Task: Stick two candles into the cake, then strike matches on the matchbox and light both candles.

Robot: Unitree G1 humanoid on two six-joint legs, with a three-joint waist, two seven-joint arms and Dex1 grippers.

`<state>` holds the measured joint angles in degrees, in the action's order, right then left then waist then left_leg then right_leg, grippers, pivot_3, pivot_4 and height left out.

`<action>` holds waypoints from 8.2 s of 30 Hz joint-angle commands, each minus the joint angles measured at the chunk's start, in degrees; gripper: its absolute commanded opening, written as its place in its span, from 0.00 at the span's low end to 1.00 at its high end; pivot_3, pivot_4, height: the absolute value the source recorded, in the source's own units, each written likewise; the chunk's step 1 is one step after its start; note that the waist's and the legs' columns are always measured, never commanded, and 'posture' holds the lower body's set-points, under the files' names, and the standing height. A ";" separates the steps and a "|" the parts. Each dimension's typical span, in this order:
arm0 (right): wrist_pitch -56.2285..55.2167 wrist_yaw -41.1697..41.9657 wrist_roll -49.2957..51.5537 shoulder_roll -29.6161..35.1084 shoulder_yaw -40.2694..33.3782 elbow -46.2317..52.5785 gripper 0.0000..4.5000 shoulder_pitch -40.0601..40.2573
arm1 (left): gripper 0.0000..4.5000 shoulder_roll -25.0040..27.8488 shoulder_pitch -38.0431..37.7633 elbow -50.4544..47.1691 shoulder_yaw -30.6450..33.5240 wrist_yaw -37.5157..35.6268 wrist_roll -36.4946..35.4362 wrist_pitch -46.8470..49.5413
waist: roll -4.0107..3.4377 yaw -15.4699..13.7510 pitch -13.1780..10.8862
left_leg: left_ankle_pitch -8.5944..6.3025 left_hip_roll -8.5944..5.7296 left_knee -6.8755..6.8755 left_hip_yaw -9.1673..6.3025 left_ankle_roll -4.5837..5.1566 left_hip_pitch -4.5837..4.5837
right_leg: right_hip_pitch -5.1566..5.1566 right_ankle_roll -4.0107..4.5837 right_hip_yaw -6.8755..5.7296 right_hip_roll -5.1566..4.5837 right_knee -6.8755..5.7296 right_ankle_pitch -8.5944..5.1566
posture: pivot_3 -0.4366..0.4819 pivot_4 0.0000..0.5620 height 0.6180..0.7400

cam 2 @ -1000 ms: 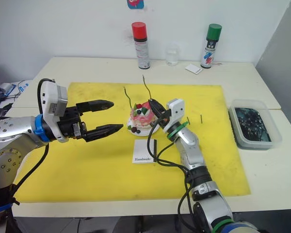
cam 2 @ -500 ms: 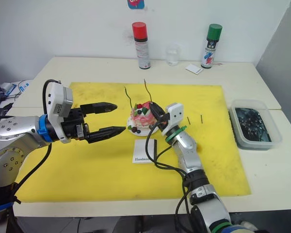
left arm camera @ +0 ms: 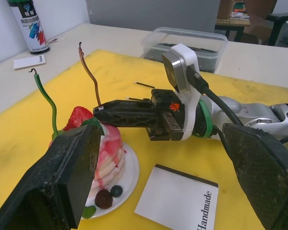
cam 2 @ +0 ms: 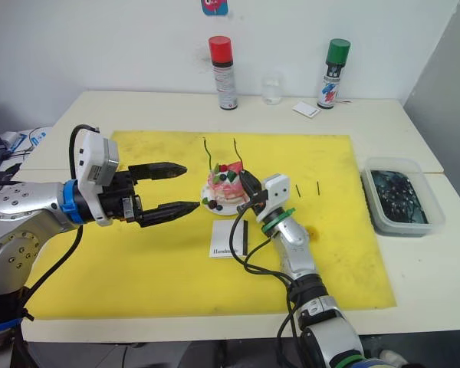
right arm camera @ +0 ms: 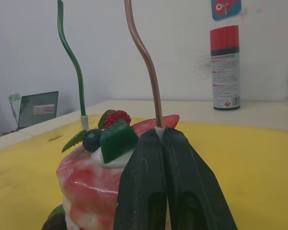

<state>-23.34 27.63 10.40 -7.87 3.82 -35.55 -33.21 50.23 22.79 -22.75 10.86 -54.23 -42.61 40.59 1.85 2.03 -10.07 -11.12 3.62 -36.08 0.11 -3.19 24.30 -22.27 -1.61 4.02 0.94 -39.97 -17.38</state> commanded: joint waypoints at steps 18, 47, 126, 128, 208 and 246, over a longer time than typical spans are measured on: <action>25.92 2.64 8.34 10.20 2.79 40.07 0.55 8.34 | 1.00 3.61 -5.30 1.59 0.89 0.02 3.34 2.51 | -0.03 -0.14 -0.02 | 0.00 -0.02 0.05 0.00 0.00 0.06 | -0.04 0.07 0.00 -0.03 0.03 -0.05 | 0.48 0.27 1.00; 61.12 12.63 0.45 38.41 14.96 55.34 0.01 8.93 | 1.00 -13.21 5.70 28.46 2.47 12.27 -11.09 43.41 | 0.02 -0.20 -0.09 | -0.01 -0.03 0.01 -0.17 0.01 0.10 | -0.04 -0.03 -0.17 0.01 -0.04 -0.44 | 0.48 0.27 1.00; 75.03 16.24 6.72 39.28 12.29 63.90 0.00 9.14 | 0.00 -32.07 -6.10 14.00 9.20 35.13 -20.45 48.99 | 0.07 0.02 -0.06 | 0.00 -0.13 0.06 -0.05 -0.03 0.08 | -0.02 -0.20 0.01 -0.10 0.11 -0.33 | 0.48 0.27 1.00; 74.36 15.76 6.26 39.02 13.31 63.22 0.00 9.51 | 0.00 -32.66 -5.75 15.11 9.81 36.09 -20.01 49.04 | 0.07 0.00 -0.05 | 0.00 -0.12 0.05 -0.07 -0.03 0.04 | -0.01 -0.21 0.01 -0.07 0.09 -0.33 | 0.48 0.27 1.00; 51.18 -10.52 -7.27 22.58 2.00 55.29 0.44 16.83 | 0.00 -23.83 -10.49 9.47 9.99 24.88 -29.65 39.20 | 0.09 0.73 -0.06 | -0.01 -0.09 0.61 -0.03 -0.09 0.17 | -0.06 -0.27 0.05 -0.12 0.93 -0.27 | 0.48 0.27 1.00; 52.59 -22.89 -9.90 11.60 -2.31 29.80 0.00 4.67 | 0.00 -20.87 -12.84 6.78 5.35 30.51 -38.38 34.33 | 0.08 0.72 -0.06 | -0.01 -0.08 0.56 -0.06 -0.09 0.24 | -0.05 0.02 -0.01 -0.10 0.89 -0.07 | 0.48 0.27 1.00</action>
<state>28.58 4.88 0.27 4.04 1.44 -6.99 -28.81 28.96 10.17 -13.77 16.47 -23.28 -79.08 75.64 1.93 2.76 -10.13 -11.13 3.54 -35.52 0.05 -3.28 24.54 -22.32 -1.59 4.01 0.83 -39.07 -17.45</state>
